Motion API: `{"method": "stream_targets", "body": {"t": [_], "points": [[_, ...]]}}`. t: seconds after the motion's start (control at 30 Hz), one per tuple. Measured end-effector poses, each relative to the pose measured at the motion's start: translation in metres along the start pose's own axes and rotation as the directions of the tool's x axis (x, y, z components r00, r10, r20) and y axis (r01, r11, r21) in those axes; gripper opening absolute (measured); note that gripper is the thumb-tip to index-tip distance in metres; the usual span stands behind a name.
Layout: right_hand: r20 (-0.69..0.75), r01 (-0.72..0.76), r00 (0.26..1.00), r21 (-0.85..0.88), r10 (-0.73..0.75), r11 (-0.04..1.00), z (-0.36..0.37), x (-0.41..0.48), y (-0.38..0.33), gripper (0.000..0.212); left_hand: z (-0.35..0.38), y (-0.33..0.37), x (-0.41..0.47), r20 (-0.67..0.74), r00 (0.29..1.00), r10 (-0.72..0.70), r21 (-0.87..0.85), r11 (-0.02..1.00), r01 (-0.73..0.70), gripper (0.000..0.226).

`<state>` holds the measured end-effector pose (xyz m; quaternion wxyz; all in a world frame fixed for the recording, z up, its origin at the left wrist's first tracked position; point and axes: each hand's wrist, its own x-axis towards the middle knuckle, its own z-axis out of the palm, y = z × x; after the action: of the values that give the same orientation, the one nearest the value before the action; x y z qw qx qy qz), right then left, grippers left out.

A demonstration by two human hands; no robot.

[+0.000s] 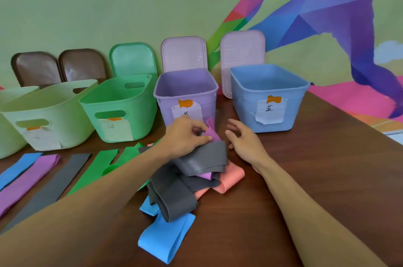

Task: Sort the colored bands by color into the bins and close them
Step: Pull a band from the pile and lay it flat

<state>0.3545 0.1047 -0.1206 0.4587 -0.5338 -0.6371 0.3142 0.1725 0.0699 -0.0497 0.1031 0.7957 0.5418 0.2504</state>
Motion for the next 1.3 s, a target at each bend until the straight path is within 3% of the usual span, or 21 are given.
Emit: {"method": "stream_targets", "body": {"t": [0.23, 0.43, 0.63, 0.67, 0.77, 0.97, 1.17, 1.3], "points": [[0.051, -0.069, 0.997, 0.214, 0.06, 0.974, -0.01, -0.012, -0.017, 0.031, -0.016, 0.026, -0.009, 0.053, 0.977, 0.206, -0.012, 0.979, -0.206, 0.022], [0.078, -0.137, 0.99, 0.419, 0.115, 0.898, -0.021, -0.016, -0.022, 0.019, -0.021, 0.034, -0.012, 0.071, 0.977, 0.203, -0.065, 0.978, -0.198, 0.024], [0.194, -0.143, 0.978, 0.374, 0.074, 0.916, -0.016, -0.019, -0.032, 0.026, -0.026, 0.024, -0.01, -0.006, 0.998, 0.07, -0.087, 0.994, -0.071, 0.016], [0.187, -0.141, 0.98, 0.401, 0.07, 0.905, -0.016, -0.019, -0.036, 0.025, -0.028, 0.025, -0.01, -0.002, 0.997, 0.081, -0.105, 0.991, -0.081, 0.006], [0.11, -0.108, 0.992, 0.501, 0.061, 0.859, -0.02, -0.018, -0.049, 0.025, -0.036, 0.028, -0.012, 0.003, 0.991, 0.137, -0.126, 0.983, -0.135, 0.023], [-0.007, -0.024, 0.999, 0.559, 0.033, 0.829, -0.032, -0.008, -0.086, 0.03, -0.047, 0.036, -0.018, 0.02, 0.995, 0.099, -0.332, 0.939, -0.086, 0.015], [-0.018, -0.068, 0.993, 0.711, 0.114, 0.7, -0.031, 0.004, -0.137, 0.034, -0.049, 0.031, -0.022, -0.018, 1.0, -0.025, -0.499, 0.867, 0.013, 0.018], [-0.134, -0.023, 0.98, 0.653, 0.145, 0.757, -0.023, 0.017, -0.162, 0.031, -0.049, 0.028, -0.022, -0.033, 0.99, -0.139, -0.635, 0.768, 0.087, 0.018]]}}
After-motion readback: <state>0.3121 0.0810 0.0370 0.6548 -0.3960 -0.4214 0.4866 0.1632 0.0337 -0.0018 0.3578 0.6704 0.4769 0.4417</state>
